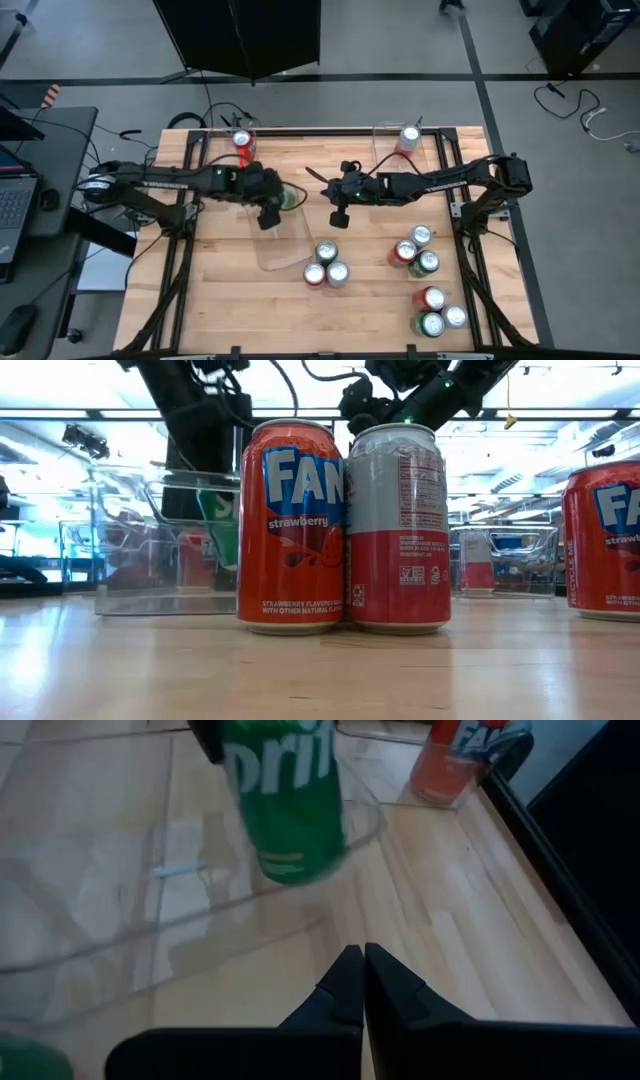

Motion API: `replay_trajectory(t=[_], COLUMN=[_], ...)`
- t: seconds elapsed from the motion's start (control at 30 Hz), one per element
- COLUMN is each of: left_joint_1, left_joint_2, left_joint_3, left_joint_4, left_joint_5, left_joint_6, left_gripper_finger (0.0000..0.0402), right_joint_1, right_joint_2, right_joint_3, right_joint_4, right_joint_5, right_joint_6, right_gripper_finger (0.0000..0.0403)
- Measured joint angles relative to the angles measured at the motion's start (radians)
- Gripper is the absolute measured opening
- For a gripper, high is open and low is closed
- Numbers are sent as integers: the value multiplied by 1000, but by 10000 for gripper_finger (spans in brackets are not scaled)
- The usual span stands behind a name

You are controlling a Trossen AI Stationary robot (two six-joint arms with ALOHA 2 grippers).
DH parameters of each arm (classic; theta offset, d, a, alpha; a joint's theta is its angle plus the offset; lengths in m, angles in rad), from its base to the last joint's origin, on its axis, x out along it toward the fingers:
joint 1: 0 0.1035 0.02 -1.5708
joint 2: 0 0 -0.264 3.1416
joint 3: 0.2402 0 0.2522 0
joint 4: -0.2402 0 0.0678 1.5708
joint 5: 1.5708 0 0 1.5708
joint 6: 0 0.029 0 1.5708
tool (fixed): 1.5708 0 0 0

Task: Sort soda cans
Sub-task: Put the top green soda can into the bottom transparent bin

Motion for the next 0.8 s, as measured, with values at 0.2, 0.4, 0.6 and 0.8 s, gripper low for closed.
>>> replay_trajectory(t=[0.2,0.4,0.6,0.8], left_joint_1=[74,123,194,262], left_joint_2=[78,154,199,231], left_joint_3=[0,0,0,42], left_joint_4=[102,253,378,367], left_joint_5=[12,42,109,164], left_joint_6=[106,217,282,288], left_gripper_finger=[283,283,283,283], right_joint_1=[-1,-1,-2,-21], right_joint_2=[-39,-64,-68,-68], right_joint_3=[0,0,-1,-1], right_joint_4=[-39,-68,-87,-86], right_joint_5=[21,36,37,37], right_joint_6=[2,4,5,3], right_gripper_finger=[0,0,0,0])
